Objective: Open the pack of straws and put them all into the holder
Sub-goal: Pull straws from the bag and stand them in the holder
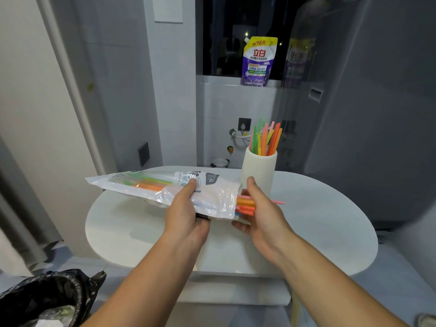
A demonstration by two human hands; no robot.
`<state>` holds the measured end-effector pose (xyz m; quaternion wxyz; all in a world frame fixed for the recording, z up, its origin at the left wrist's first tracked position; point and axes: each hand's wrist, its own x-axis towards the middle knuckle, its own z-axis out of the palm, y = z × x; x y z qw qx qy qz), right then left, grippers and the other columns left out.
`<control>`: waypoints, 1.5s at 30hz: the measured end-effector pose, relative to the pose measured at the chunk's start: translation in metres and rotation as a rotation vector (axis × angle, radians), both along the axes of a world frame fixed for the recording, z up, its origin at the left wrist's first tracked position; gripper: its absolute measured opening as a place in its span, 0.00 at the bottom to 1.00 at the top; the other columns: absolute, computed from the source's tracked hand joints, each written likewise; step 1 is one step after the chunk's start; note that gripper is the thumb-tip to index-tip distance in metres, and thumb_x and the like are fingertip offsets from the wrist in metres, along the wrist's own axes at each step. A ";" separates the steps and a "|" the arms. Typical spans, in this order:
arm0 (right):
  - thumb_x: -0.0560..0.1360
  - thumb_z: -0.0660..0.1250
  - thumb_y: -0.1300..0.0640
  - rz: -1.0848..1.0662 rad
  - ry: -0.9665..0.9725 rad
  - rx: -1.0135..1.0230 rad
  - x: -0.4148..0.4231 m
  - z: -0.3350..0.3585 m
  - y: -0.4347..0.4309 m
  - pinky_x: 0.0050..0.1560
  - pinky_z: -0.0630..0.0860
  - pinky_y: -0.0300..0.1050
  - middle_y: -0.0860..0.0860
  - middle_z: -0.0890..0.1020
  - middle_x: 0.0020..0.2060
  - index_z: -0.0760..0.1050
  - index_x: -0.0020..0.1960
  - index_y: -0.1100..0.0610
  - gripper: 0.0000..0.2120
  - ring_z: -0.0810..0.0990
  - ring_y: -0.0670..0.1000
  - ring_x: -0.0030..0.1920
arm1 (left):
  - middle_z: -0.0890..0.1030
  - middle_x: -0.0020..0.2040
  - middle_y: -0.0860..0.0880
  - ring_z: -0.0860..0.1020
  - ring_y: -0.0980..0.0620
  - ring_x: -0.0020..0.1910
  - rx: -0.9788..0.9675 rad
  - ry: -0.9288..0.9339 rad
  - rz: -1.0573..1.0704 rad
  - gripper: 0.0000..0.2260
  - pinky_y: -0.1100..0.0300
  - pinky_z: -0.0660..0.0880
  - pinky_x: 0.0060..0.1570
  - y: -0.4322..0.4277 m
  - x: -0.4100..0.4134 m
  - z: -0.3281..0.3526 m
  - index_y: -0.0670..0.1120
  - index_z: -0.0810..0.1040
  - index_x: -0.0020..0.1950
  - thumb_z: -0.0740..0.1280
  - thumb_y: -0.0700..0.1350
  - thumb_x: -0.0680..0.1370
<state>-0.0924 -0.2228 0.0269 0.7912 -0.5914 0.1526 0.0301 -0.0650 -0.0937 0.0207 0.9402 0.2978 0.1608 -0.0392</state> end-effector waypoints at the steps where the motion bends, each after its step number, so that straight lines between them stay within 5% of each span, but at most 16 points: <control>1: 0.74 0.64 0.34 0.017 0.004 0.033 -0.001 0.002 -0.003 0.48 0.76 0.51 0.54 0.84 0.45 0.77 0.55 0.55 0.25 0.83 0.53 0.43 | 0.85 0.62 0.43 0.84 0.46 0.59 -0.002 0.004 0.010 0.15 0.49 0.81 0.55 0.002 0.001 0.001 0.42 0.78 0.69 0.66 0.40 0.82; 5: 0.74 0.65 0.37 -0.062 -0.071 0.092 -0.010 0.005 -0.015 0.45 0.77 0.51 0.56 0.81 0.46 0.76 0.58 0.57 0.25 0.81 0.54 0.46 | 0.85 0.62 0.45 0.85 0.49 0.56 -0.044 0.023 0.070 0.16 0.50 0.83 0.49 0.017 0.009 0.001 0.43 0.76 0.71 0.66 0.39 0.82; 8: 0.81 0.61 0.47 -0.142 -0.190 -0.208 -0.014 0.000 -0.014 0.37 0.78 0.45 0.56 0.82 0.46 0.77 0.54 0.54 0.12 0.80 0.52 0.41 | 0.85 0.62 0.46 0.85 0.49 0.55 -0.034 0.020 0.074 0.16 0.51 0.84 0.45 0.018 0.011 0.000 0.43 0.76 0.71 0.66 0.40 0.82; 12: 0.83 0.57 0.47 -0.062 -0.279 -0.530 -0.015 -0.007 -0.010 0.36 0.73 0.46 0.58 0.81 0.39 0.77 0.49 0.56 0.17 0.76 0.48 0.35 | 0.85 0.62 0.45 0.85 0.47 0.57 0.026 -0.010 0.055 0.16 0.49 0.82 0.53 0.008 0.007 -0.001 0.42 0.77 0.70 0.68 0.41 0.81; 17: 0.80 0.65 0.52 0.019 -0.330 -0.604 -0.014 -0.008 -0.012 0.34 0.69 0.31 0.39 0.79 0.25 0.78 0.43 0.60 0.13 0.78 0.38 0.31 | 0.85 0.61 0.44 0.85 0.45 0.59 0.062 -0.047 0.069 0.17 0.46 0.81 0.59 0.006 0.008 -0.006 0.43 0.77 0.70 0.69 0.40 0.81; 22: 0.80 0.65 0.52 0.044 -0.347 -0.681 -0.012 -0.003 -0.029 0.34 0.71 0.41 0.48 0.77 0.28 0.79 0.46 0.56 0.09 0.73 0.45 0.29 | 0.86 0.61 0.45 0.85 0.48 0.56 0.048 -0.022 0.087 0.17 0.48 0.83 0.54 0.014 0.011 -0.003 0.43 0.77 0.70 0.69 0.40 0.81; 28: 0.80 0.66 0.55 0.040 -0.319 -0.563 -0.012 0.003 -0.058 0.30 0.68 0.43 0.49 0.73 0.26 0.79 0.46 0.62 0.10 0.69 0.49 0.27 | 0.86 0.60 0.46 0.86 0.48 0.55 0.042 0.011 0.094 0.17 0.51 0.84 0.48 0.020 0.013 -0.004 0.43 0.77 0.69 0.69 0.40 0.80; 34: 0.78 0.68 0.51 -0.067 -0.216 -0.142 -0.014 -0.001 -0.043 0.27 0.63 0.43 0.51 0.73 0.26 0.75 0.44 0.59 0.11 0.66 0.49 0.24 | 0.86 0.61 0.46 0.85 0.47 0.57 0.049 0.015 0.091 0.17 0.48 0.83 0.55 0.016 0.014 -0.006 0.44 0.77 0.70 0.69 0.40 0.80; 38: 0.79 0.68 0.56 -0.122 -0.276 -0.231 -0.012 0.001 -0.040 0.27 0.62 0.42 0.47 0.75 0.24 0.75 0.45 0.59 0.08 0.71 0.43 0.21 | 0.86 0.60 0.46 0.85 0.47 0.57 0.047 0.019 0.090 0.16 0.47 0.82 0.55 0.016 0.014 -0.004 0.43 0.77 0.69 0.69 0.40 0.81; 45: 0.79 0.67 0.60 -0.189 -0.282 -0.118 -0.007 0.001 -0.057 0.24 0.58 0.42 0.51 0.63 0.25 0.71 0.40 0.59 0.10 0.59 0.49 0.24 | 0.85 0.61 0.45 0.85 0.47 0.54 0.046 0.035 0.079 0.16 0.48 0.83 0.52 0.018 0.013 -0.003 0.43 0.77 0.69 0.69 0.40 0.81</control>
